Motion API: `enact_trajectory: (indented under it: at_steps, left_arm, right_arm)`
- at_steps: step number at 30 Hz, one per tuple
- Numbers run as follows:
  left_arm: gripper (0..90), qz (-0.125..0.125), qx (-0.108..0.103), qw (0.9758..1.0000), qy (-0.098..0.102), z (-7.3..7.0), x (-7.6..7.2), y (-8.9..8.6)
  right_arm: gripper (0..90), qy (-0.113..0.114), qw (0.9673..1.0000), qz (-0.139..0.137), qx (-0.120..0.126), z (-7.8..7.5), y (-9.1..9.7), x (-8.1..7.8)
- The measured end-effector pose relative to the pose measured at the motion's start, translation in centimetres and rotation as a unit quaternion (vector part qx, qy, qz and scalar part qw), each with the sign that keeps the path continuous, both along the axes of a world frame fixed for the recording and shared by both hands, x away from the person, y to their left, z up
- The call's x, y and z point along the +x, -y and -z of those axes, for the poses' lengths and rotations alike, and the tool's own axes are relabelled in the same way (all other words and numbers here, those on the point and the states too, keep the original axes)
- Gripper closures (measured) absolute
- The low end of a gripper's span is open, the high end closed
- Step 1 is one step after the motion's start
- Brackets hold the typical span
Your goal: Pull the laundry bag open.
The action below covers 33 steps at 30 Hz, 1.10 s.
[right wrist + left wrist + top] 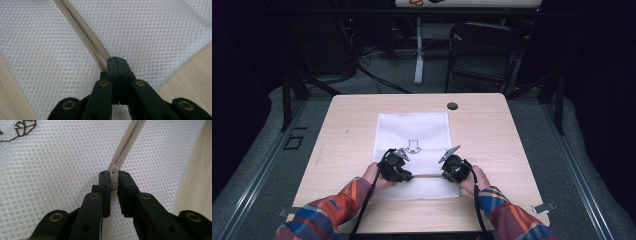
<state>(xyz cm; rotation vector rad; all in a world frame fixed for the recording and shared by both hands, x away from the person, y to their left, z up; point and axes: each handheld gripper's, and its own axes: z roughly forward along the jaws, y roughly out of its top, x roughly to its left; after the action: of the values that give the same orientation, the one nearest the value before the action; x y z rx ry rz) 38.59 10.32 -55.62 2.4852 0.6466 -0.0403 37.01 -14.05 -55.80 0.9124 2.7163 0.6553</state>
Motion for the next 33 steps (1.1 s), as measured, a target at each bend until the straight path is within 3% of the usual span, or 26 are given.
enact_trajectory:
  at_steps: [14,22,33]
  left_arm:
    - [81.8,-0.005,0.006,1.0,0.0,0.0,0.1,-0.2]
    - [81.7,-0.023,0.008,0.9997,-0.007,-0.1,0.2,-1.9]
    - [81.6,-0.03,0.007,0.9995,-0.008,-0.4,0.0,-3.3]
  right_arm:
    - [90.0,-0.005,0.9999,0.004,0.009,0.1,0.1,0.1]
    - [90.0,-0.009,0.9999,0.003,0.008,0.0,0.2,0.2]
    - [90.0,-0.009,0.9999,0.0,0.012,0.0,0.2,0.2]
